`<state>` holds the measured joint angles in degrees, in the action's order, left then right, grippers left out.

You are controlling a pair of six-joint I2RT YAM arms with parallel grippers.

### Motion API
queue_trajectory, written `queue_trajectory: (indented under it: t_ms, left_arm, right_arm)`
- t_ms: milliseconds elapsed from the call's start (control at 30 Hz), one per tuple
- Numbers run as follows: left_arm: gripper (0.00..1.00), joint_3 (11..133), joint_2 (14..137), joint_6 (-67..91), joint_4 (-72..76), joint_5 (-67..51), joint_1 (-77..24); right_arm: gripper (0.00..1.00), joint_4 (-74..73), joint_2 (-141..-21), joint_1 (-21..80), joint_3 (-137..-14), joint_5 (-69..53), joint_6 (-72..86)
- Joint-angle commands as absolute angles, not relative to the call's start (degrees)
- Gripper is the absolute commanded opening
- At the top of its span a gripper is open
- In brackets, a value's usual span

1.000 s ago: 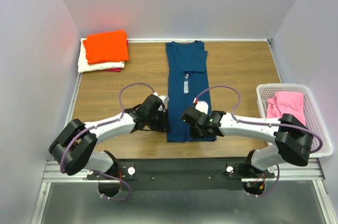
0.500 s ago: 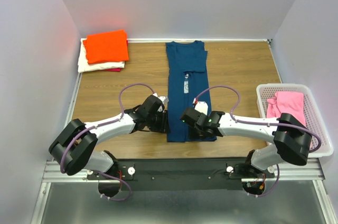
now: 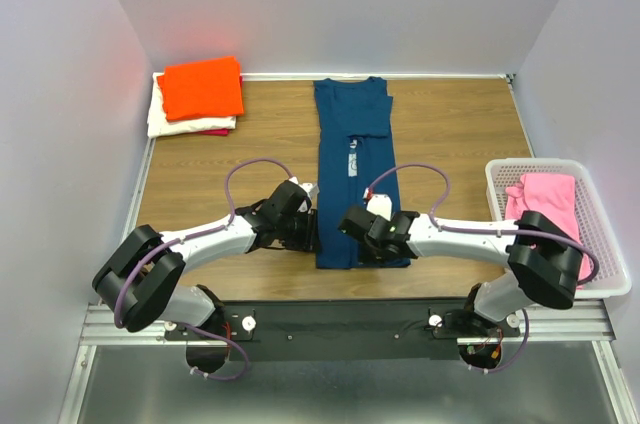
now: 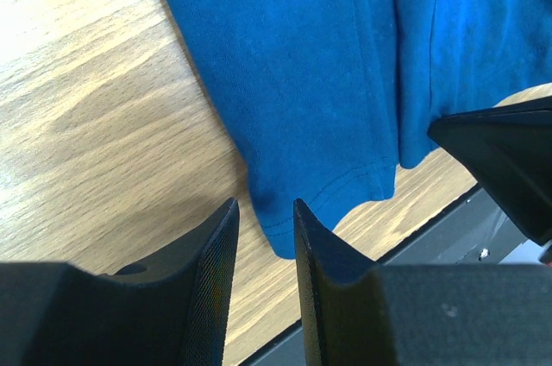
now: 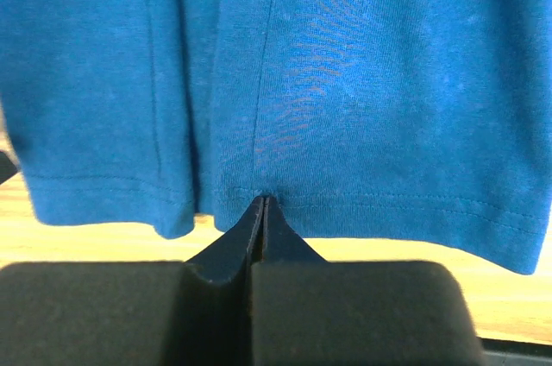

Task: Fold and stack the t-shirts
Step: Fold the tshirt

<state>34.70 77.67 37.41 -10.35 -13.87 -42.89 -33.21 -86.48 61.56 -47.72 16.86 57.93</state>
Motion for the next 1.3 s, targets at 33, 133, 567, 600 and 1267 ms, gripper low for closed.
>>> queue_trajectory:
  t_ms: [33,133,567,600,1267]
  left_arm:
    - [0.39,34.01,76.46,37.62,-9.58,-14.77,-43.24]
    - [0.39,34.01,76.46,37.62,-9.58,-14.68,-43.33]
    - [0.38,33.66,76.11,37.97,-9.67,-14.68,-43.24]
    - [0.38,33.49,75.94,38.06,-9.67,-14.59,-43.24]
    - [0.48,28.48,73.21,41.48,-5.63,-17.4,-43.42]
  right_arm:
    - [0.03,-34.36,-83.41,62.14,-49.66,18.2,57.48]
    - [0.02,-34.37,-82.53,62.4,-50.1,17.93,57.31]
    - [0.02,-34.37,-86.66,64.25,-51.06,17.14,58.18]
    - [0.02,-34.37,-86.75,64.42,-51.06,17.14,58.36]
    - [0.44,-37.35,-71.2,62.85,-43.34,24.09,63.72]
